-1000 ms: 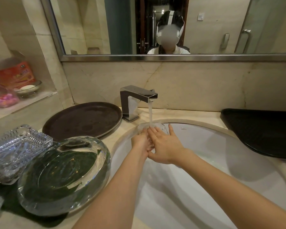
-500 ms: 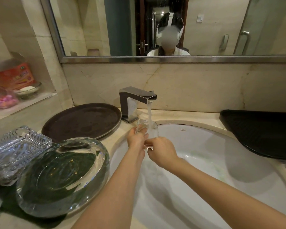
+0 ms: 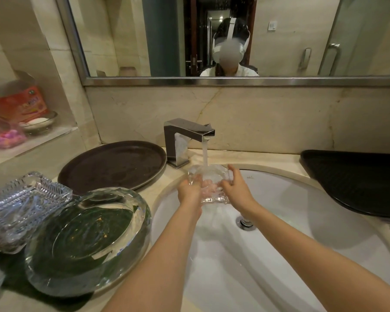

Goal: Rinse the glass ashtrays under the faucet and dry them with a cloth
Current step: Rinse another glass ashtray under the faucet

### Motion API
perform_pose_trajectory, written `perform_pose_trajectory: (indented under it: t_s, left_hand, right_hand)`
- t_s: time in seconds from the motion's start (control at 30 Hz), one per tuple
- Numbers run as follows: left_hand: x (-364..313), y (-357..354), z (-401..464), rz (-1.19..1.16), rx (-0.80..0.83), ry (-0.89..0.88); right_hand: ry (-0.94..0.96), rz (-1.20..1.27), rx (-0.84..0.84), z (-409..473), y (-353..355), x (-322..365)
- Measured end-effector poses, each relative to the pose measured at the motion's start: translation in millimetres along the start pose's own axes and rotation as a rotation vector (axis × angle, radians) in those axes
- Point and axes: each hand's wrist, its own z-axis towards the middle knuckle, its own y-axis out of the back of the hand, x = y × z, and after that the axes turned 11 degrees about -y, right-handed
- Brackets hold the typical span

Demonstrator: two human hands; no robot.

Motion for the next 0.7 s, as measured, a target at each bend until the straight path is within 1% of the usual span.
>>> perform_pose_trajectory:
  t_s: [0.07,0.13,0.2,0.27,0.3,0.37,0.47,0.53,0.6,0.63,0.7]
  left_hand:
    - [5,0,4,0.098,-0.018,-0.019]
    - [7,0,3,0.201,-0.044,-0.041]
    - [5,1,0,0.303,-0.04,-0.072]
    - [4,2,-1,0.364,-0.022,-0.094]
    - [3,1,-3,0.356,-0.013,-0.105]
    - [1,-1,-5,0.309,0.0,-0.073]
    - [-1,-1,-3,0.24,-0.004,-0.043]
    - [1,-1,1,0.187,-0.004,-0.038]
    - [0,-1,4,0.123,0.0,-0.054]
    - [-1,0,5,0.075,0.009,-0.055]
    - [-4,1,3,-0.034,0.062,-0.033]
  right_hand:
    - [-0.068,0.053,-0.001,1,1,5]
    - [-0.055,-0.012,-0.063,-1,3,7]
    - [-0.081,-0.079,-0.107,-3,2,7]
    - [-0.139,-0.116,-0.108,-2,2,7]
    - [-0.157,-0.125,-0.093,-2,2,7]
    - [-0.19,-0.094,-0.042,-1,2,10]
    - [-0.245,0.12,0.056,-3,2,13]
    - [-0.273,0.364,0.22,-4,4,13]
    - [-0.284,0.539,0.394,-6,9,13]
    - [-0.291,0.575,0.441,-6,11,13]
    - [-0.313,0.597,0.453,-5,14,10]
